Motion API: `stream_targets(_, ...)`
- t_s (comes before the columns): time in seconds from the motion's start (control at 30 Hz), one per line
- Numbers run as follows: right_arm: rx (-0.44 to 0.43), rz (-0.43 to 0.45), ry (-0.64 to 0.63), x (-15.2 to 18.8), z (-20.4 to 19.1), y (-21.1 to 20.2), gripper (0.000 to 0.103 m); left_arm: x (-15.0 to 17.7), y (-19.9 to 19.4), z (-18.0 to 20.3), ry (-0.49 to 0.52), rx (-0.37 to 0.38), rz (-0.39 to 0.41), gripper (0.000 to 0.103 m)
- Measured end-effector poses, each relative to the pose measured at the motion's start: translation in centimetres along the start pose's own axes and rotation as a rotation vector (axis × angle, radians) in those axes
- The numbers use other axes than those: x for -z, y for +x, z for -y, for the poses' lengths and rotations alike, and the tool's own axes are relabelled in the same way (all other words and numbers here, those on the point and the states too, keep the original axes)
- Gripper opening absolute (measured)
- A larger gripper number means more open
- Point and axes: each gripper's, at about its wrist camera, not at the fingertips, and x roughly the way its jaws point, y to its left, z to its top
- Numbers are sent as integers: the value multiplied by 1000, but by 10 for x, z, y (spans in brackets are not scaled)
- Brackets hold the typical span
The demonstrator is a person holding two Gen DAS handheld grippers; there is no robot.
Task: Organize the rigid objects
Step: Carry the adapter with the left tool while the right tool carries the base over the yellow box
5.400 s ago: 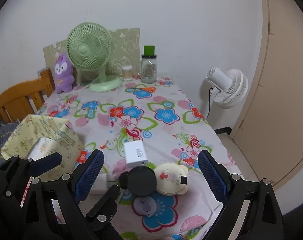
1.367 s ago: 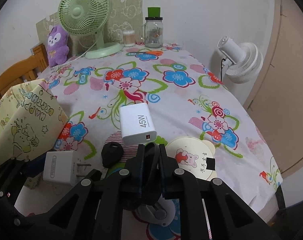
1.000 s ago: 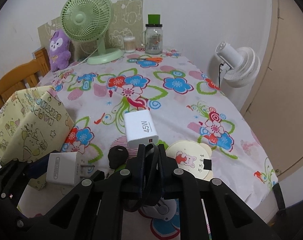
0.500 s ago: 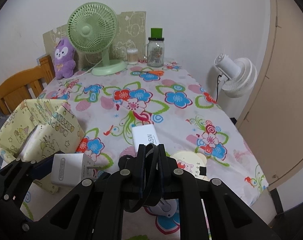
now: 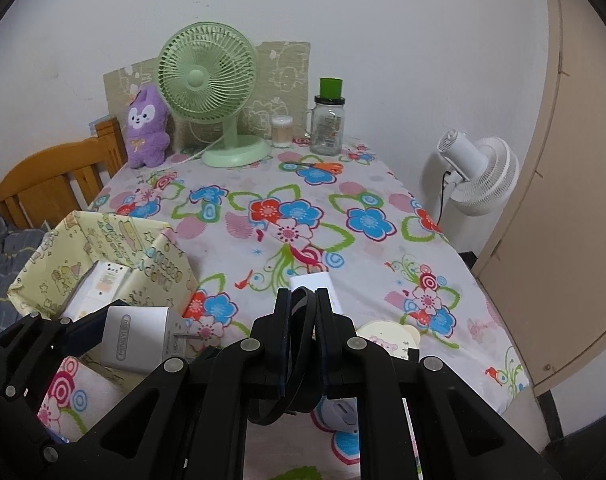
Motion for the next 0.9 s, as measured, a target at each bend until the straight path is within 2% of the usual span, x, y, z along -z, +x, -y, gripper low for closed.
stream_targets(0.37, -20, 4, -11, -13, -14, -7, 14, -10, -12, -14, 30, -23, 8, 67)
stream_targets(0.9, -38, 9, -49, -36, -39, -11, 14, -25, -20, -41, 22, -23, 5, 67)
